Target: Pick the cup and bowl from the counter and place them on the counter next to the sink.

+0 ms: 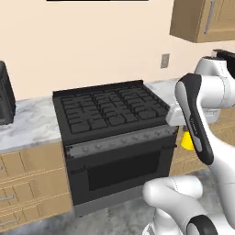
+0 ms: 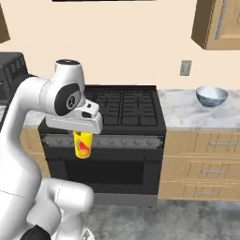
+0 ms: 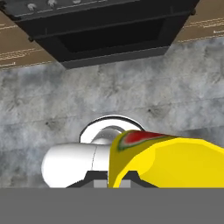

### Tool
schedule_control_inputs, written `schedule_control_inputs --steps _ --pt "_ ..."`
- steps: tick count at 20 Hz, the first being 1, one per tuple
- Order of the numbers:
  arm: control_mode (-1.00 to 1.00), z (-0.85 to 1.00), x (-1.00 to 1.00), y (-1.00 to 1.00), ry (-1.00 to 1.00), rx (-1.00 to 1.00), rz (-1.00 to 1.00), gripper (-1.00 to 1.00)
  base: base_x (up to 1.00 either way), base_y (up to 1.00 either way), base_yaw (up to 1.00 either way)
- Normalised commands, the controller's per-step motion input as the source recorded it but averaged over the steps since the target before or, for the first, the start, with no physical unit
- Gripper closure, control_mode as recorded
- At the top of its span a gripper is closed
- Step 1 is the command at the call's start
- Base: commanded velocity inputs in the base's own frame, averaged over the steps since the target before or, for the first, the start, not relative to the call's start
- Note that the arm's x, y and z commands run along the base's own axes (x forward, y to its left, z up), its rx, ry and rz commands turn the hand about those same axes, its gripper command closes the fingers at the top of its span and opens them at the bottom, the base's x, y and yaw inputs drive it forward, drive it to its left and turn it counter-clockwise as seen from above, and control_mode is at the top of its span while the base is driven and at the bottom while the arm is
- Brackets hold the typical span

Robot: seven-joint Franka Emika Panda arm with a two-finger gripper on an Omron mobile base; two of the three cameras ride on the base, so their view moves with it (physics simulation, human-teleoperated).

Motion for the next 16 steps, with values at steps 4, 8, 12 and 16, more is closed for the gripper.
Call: schedule_control_inputs --steps 4,8,12,16 --pt "1.0 0.0 0.0 0.0 0.0 0.0 0.0 1.0 0.27 -0.24 -0.6" --pt "1.0 0.0 0.0 0.0 0.0 0.0 0.0 1.0 0.16 -0.29 -0.62" --pt "1.0 0.0 0.0 0.0 0.0 0.0 0.0 1.0 0.03 -0.32 -0.57" --pt "1.0 0.0 0.0 0.0 0.0 0.0 0.0 1.0 0.0 -0.35 -0.5"
